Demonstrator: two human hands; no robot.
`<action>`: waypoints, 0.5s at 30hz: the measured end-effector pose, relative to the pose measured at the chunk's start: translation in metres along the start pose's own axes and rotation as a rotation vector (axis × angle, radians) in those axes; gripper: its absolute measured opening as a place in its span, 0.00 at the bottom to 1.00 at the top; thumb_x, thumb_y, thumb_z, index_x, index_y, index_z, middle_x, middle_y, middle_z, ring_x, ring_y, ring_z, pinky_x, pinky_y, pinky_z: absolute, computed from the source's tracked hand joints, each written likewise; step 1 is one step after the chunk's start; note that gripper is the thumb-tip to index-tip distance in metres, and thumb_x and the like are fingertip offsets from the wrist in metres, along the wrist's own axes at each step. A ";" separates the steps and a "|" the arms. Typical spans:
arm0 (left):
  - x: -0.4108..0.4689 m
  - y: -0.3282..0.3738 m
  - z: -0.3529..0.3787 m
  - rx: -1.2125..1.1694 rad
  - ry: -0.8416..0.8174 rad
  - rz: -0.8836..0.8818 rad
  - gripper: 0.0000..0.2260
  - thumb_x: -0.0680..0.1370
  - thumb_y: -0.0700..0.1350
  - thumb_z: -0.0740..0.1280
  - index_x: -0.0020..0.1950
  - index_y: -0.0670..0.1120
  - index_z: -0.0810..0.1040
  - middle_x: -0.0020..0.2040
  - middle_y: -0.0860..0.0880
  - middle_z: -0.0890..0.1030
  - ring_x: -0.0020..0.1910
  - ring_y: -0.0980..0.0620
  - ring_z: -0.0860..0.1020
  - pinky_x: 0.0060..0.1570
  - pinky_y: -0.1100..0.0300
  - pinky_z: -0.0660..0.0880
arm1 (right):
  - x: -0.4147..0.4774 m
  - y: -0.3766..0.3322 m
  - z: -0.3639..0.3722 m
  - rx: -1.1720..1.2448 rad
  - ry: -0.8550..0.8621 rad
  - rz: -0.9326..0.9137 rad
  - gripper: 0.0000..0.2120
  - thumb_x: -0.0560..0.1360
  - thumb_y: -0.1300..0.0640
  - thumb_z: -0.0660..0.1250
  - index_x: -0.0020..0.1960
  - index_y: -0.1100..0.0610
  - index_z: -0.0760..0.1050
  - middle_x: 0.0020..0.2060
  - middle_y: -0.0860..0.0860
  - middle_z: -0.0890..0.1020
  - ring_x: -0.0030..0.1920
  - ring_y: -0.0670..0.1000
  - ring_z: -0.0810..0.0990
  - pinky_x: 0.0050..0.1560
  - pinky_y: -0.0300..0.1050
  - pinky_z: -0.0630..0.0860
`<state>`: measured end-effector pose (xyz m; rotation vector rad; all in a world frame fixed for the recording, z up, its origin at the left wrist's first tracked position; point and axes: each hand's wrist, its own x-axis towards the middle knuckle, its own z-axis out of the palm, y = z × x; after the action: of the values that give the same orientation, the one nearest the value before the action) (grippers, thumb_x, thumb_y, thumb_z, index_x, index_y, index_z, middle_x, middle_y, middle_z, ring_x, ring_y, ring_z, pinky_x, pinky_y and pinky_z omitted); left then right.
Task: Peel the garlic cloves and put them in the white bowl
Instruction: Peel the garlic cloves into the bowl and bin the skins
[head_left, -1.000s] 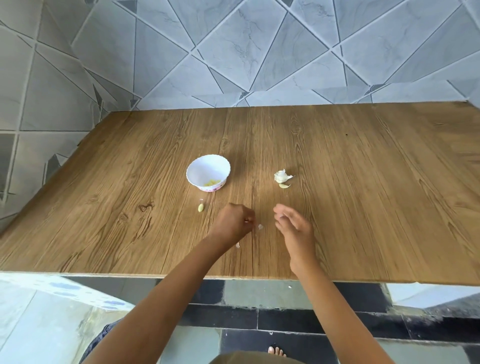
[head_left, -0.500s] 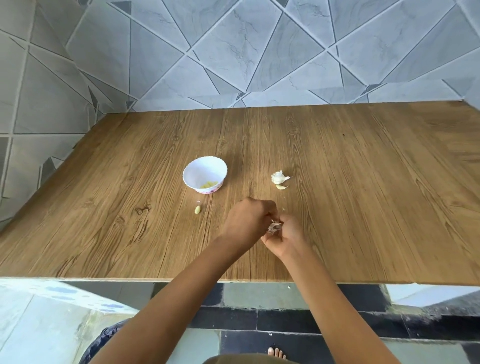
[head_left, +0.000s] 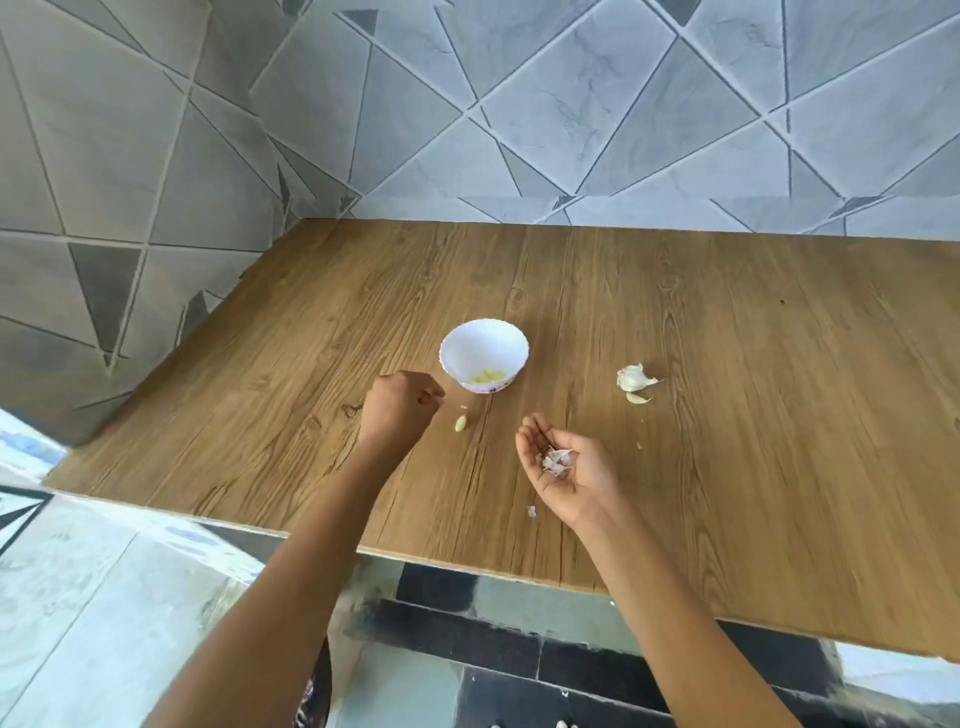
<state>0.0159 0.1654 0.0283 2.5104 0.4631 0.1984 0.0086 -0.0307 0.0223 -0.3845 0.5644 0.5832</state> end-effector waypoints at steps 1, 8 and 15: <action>0.004 -0.003 0.004 0.009 -0.037 0.000 0.06 0.73 0.39 0.68 0.45 0.45 0.84 0.41 0.48 0.84 0.41 0.48 0.81 0.43 0.54 0.78 | 0.001 0.002 0.002 0.000 -0.001 0.010 0.12 0.79 0.67 0.55 0.45 0.68 0.76 0.36 0.59 0.81 0.38 0.54 0.81 0.37 0.46 0.81; 0.017 -0.004 0.028 0.114 -0.110 0.072 0.06 0.75 0.44 0.68 0.48 0.50 0.84 0.47 0.50 0.83 0.46 0.49 0.79 0.40 0.58 0.73 | 0.008 0.003 0.005 0.013 0.030 0.011 0.12 0.79 0.66 0.55 0.46 0.68 0.76 0.37 0.59 0.81 0.42 0.54 0.80 0.37 0.46 0.81; 0.026 -0.008 0.037 0.279 -0.085 0.209 0.08 0.76 0.48 0.65 0.47 0.46 0.81 0.45 0.50 0.82 0.44 0.49 0.79 0.36 0.60 0.68 | 0.011 0.005 0.004 0.009 0.062 0.002 0.12 0.80 0.66 0.55 0.46 0.68 0.76 0.37 0.59 0.81 0.41 0.53 0.80 0.36 0.45 0.81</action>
<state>0.0465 0.1621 -0.0051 2.8283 0.2043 0.1118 0.0153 -0.0203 0.0182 -0.3943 0.6271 0.5717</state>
